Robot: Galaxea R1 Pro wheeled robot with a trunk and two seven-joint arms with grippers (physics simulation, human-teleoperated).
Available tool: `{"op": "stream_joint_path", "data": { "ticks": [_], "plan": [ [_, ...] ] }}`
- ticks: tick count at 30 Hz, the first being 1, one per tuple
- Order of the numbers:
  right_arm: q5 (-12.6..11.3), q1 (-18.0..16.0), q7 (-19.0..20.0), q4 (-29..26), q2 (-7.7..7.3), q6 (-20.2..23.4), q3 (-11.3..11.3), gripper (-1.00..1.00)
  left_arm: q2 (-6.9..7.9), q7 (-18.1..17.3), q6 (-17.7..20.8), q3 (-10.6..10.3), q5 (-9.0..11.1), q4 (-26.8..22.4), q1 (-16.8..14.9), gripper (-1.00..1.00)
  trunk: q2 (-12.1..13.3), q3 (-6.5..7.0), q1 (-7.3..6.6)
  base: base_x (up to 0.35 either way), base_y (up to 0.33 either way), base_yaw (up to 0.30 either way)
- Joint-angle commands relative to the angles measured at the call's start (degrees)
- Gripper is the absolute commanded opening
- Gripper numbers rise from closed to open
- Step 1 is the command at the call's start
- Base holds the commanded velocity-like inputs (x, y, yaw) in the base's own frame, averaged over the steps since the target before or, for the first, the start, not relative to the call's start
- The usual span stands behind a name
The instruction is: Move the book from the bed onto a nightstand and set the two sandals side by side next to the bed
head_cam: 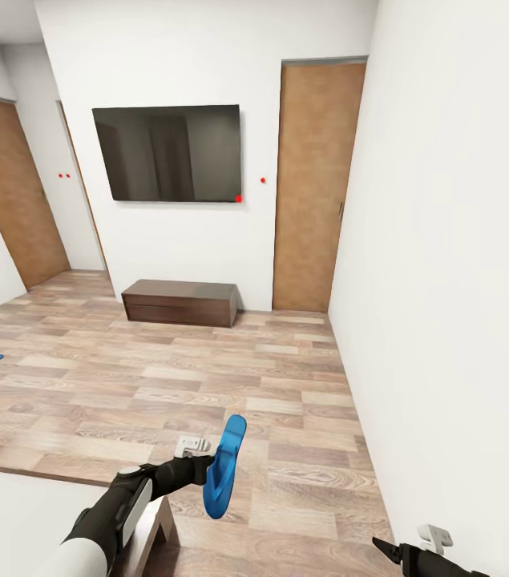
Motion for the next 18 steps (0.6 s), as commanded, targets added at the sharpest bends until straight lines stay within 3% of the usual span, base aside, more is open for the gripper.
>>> {"op": "stream_joint_path", "data": {
  "ticks": [1,6,18],
  "plan": [
    [-0.6,-0.04,0.11,-0.02,-0.04,0.26,0.4,1.0,-0.08,-0.17,0.38,0.45,-0.35,-0.08,-0.04,-1.0,-0.07,-0.09,0.01,0.0,0.0,0.0],
    [-0.53,-0.04,0.04,-0.02,-0.03,0.26,0.4,1.0,-0.08,-0.13,0.33,0.45,-0.35,-0.08,-0.04,-1.0,-0.07,-0.1,0.01,0.073,0.0,0.0],
    [-0.52,-0.04,0.01,-0.02,-0.03,0.26,0.4,1.0,-0.07,-0.13,0.32,0.45,-0.35,-0.06,-0.04,-1.0,-0.07,-0.1,0.01,0.295,0.0,0.0]
  ]
}}
